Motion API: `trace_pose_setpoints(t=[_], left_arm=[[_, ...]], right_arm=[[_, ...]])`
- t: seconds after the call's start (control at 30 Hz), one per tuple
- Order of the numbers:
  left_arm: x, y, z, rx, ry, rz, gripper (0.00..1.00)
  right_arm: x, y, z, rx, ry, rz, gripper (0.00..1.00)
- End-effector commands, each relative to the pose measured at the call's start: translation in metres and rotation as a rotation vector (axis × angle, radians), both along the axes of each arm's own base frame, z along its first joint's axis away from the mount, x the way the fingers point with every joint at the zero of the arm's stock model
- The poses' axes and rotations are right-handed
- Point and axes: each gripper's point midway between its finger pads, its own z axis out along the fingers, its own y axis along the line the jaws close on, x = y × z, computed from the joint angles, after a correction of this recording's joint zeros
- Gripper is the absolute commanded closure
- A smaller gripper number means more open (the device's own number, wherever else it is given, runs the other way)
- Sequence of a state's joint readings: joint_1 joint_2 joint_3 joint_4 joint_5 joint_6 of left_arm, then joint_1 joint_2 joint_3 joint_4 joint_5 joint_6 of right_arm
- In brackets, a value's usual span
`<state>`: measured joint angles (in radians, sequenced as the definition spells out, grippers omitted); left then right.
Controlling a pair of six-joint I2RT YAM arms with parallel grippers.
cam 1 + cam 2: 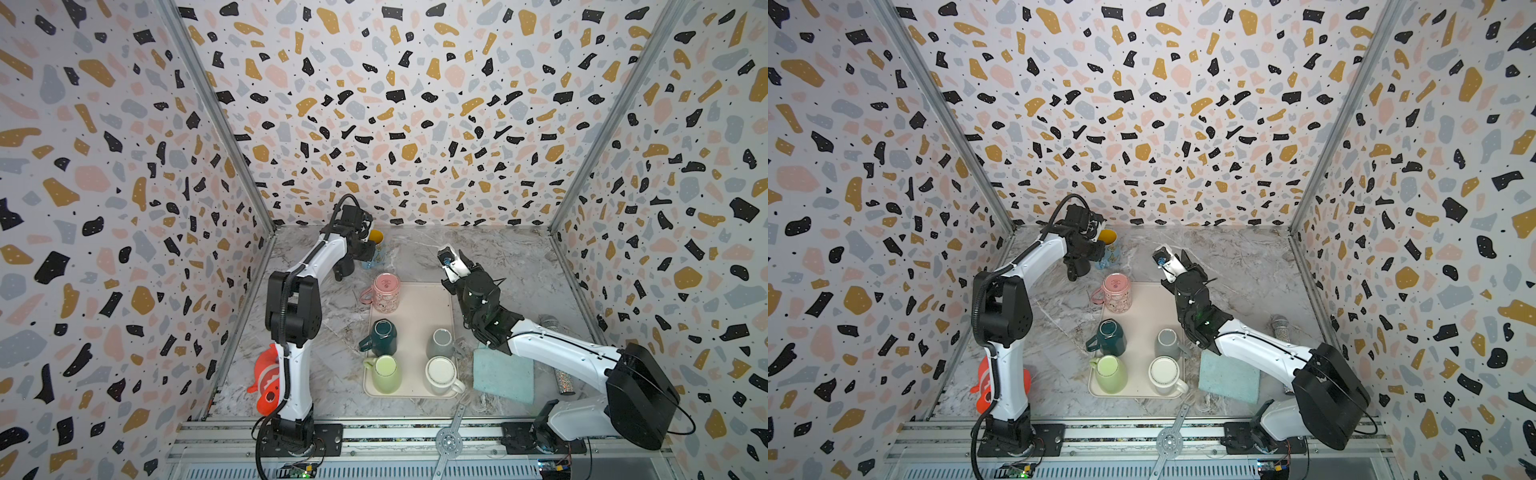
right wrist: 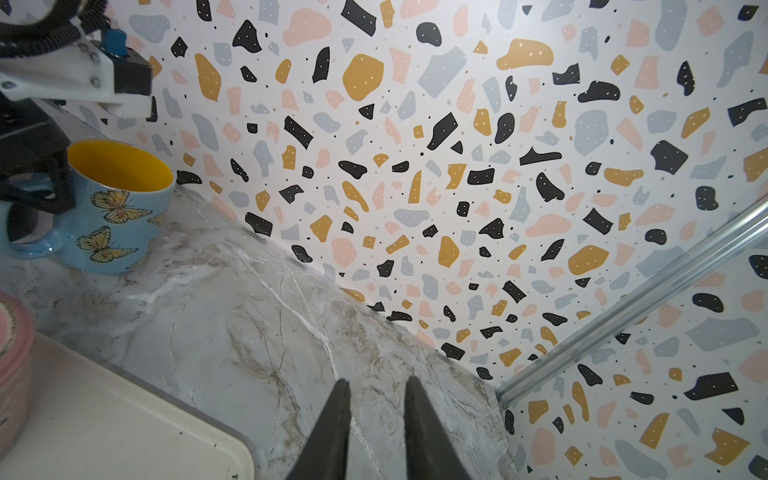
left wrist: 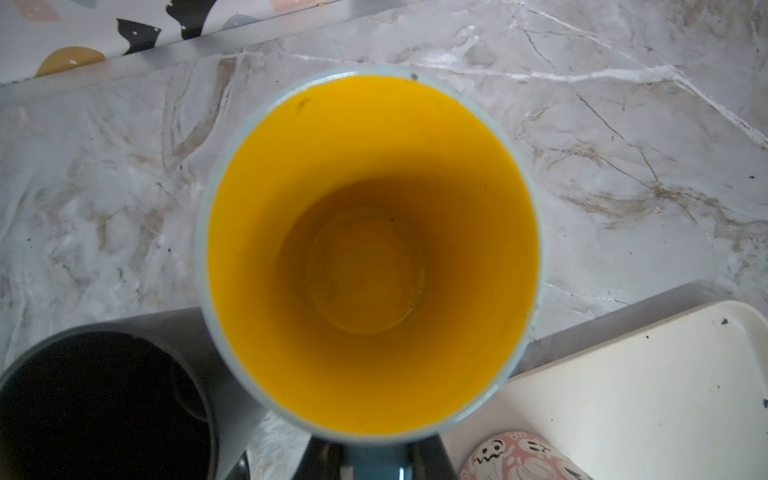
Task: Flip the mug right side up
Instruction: 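Carry the blue butterfly mug with the left gripper toward the black mug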
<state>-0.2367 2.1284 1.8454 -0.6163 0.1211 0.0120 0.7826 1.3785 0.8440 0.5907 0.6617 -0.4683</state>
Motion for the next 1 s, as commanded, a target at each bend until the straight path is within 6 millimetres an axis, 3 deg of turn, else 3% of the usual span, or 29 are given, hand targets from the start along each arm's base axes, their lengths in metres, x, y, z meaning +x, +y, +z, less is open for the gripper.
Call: trace_pose_setpoints(t=[0.0, 0.37, 0.97], left_arm=[[0.026, -0.004, 0.046, -0.054, -0.178, 0.019, 1.0], [0.021, 0.005, 0.029, -0.069, -0.132, 0.044, 1.0], [0.007, 0.003, 0.017, -0.089, -0.075, 0.04, 1.0]], right_arm=[[-0.002, -0.004, 0.008, 0.034, -0.009, -0.003, 0.75], [0.0, -0.003, 0.004, 0.035, 0.003, -0.001, 0.75], [0.001, 0.0, 0.002, 0.048, 0.012, 0.007, 0.75]])
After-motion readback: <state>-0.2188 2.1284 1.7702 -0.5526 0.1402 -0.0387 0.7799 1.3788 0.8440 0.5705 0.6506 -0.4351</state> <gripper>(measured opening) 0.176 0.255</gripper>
